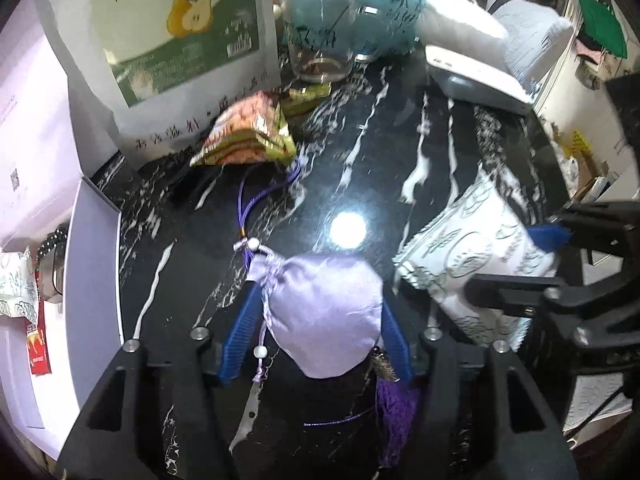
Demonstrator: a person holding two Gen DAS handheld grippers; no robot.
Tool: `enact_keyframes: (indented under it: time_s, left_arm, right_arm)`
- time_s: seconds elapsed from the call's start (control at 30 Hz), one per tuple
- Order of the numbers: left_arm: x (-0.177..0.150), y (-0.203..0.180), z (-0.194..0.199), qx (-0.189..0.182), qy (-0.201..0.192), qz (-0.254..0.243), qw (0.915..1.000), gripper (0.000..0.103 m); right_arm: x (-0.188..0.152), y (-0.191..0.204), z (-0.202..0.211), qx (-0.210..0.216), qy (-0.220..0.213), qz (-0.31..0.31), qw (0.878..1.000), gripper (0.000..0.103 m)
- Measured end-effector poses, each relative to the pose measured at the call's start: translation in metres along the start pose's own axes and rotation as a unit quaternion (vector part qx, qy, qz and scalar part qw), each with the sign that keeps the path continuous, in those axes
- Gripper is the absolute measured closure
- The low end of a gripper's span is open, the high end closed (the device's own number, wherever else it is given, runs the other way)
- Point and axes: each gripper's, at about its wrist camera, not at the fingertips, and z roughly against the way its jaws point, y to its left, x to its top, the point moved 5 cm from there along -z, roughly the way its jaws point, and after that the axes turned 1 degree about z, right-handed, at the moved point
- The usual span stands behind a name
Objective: Organize objects
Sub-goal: 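Lift and carry the lavender pouch and white snack packet toward the open box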
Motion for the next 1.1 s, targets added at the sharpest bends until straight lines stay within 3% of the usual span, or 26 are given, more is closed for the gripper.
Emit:
enact_keyframes:
  time_s: [0.13,0.27,0.43,0.57,0.6,0.67,0.73,0.9,1.1]
  left_arm:
    - [-0.003,0.005,-0.012,0.006,0.005,0.010,0.9999,0.042]
    - [-0.004,0.013,-0.015,-0.007,-0.002,0.037,0.9993,0.036]
    - [-0.003,0.016,-0.017,-0.005,-0.019,0.036,0.9992,0.038]
    - [-0.002,0.015,-0.014,-0.008,-0.018,0.034,0.9992,0.051]
    - [-0.001,0.015,-0.014,-0.009,-0.020,0.034,0.9992,0.052]
    - [-0.001,0.015,-0.013,-0.016,-0.020,0.037,0.9990,0.054]
    - [0.000,0.016,-0.012,-0.024,-0.018,0.042,0.9987,0.056]
    - [0.001,0.016,0.000,-0.043,-0.017,0.059,0.9972,0.059]
    - [0.010,0.012,0.026,-0.043,-0.027,0.045,0.9977,0.059]
  right_arm:
    - [-0.001,0.006,0.004,0.001,-0.013,0.025,1.000,0.034]
    - [0.000,0.014,0.002,-0.005,-0.016,0.043,0.999,0.026]
    - [-0.006,0.019,-0.011,-0.029,0.010,0.069,0.997,0.026]
    - [-0.010,0.016,-0.018,-0.030,0.027,0.057,0.998,0.026]
    - [-0.010,0.015,-0.018,-0.026,0.028,0.052,0.998,0.027]
    - [-0.009,0.010,-0.015,-0.029,0.013,0.034,0.999,0.041]
    - [-0.008,0.004,-0.013,-0.021,0.009,0.005,1.000,0.045]
    - [-0.007,-0.004,-0.009,-0.007,0.016,-0.026,0.999,0.048]
    - [-0.010,-0.014,0.006,-0.007,0.023,-0.075,0.997,0.049]
